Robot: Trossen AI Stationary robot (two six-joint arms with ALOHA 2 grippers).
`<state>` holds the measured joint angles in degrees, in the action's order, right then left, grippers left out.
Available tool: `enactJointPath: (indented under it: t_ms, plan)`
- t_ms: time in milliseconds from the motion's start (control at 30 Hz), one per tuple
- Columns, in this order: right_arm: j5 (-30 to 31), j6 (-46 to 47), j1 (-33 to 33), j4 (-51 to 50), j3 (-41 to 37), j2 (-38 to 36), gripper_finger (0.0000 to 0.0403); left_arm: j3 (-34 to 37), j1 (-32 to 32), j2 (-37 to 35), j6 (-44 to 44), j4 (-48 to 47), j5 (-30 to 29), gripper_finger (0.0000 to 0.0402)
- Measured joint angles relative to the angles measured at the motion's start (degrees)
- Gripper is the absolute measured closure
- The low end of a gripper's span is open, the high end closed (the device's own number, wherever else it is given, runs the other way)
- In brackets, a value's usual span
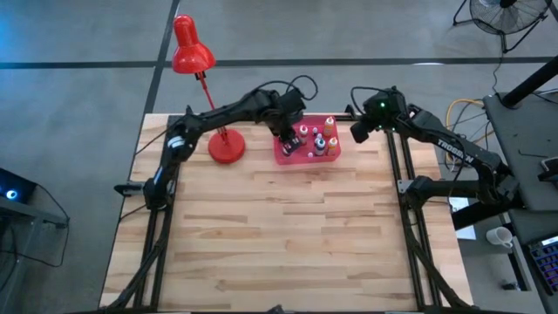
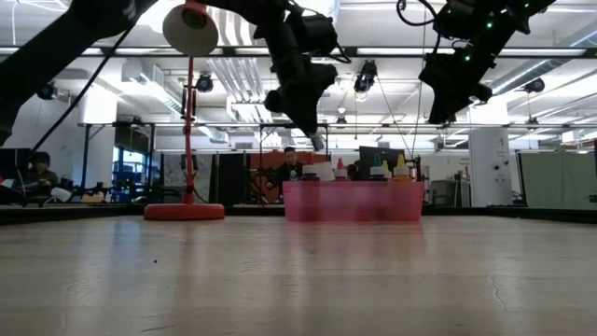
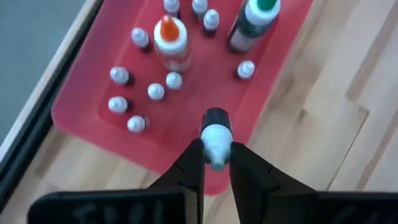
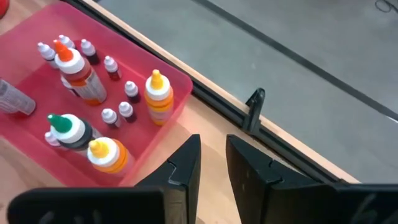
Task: Pick & Place food coloring
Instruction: Put the small blue food coloring bottle into the red bin
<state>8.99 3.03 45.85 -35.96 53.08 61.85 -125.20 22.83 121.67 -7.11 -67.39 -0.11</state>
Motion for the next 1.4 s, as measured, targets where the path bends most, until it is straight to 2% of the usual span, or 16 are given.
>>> enactJointPath:
  t_ms: [100,233,400,533,667,833,1133,1400]
  plan:
    - [0.0,-0.2,0.6,0.5,0.0,0.2,0.0335,0.1,0.1,1.0,0.5,3.2,-0.9,0.0368]
    - [0.0,-0.2,1.2,1.0,0.0,0.2,0.0335,2.5,1.0,1.1,0.1,3.3,-7.5,0.0368]
    - [0.0,-0.2,1.9,0.9,0.0,0.2,0.0335,6.1,3.5,1.1,-3.3,-3.6,-3.9,0.0371]
    - [0.0,-0.2,2.2,0.9,0.0,0.2,0.0335,8.5,3.6,0.9,-2.2,-2.5,-3.4,0.0370]
    - [0.0,-0.2,2.4,1.0,0.0,0.2,0.0335,10.8,3.7,0.9,-0.6,5.1,-2.6,0.0370]
    - [0.0,0.0,2.4,1.0,0.0,0.2,0.0335,13.2,3.7,0.9,0.2,9.0,-2.1,0.0370]
    - [0.0,0.0,2.4,1.1,0.0,0.2,0.0335,20.3,4.1,0.8,0.9,10.8,-2.1,0.0370]
    - [0.0,0.0,2.5,1.6,-0.1,0.2,0.0335,20.6,3.9,0.9,-2.1,7.5,2.6,0.0371]
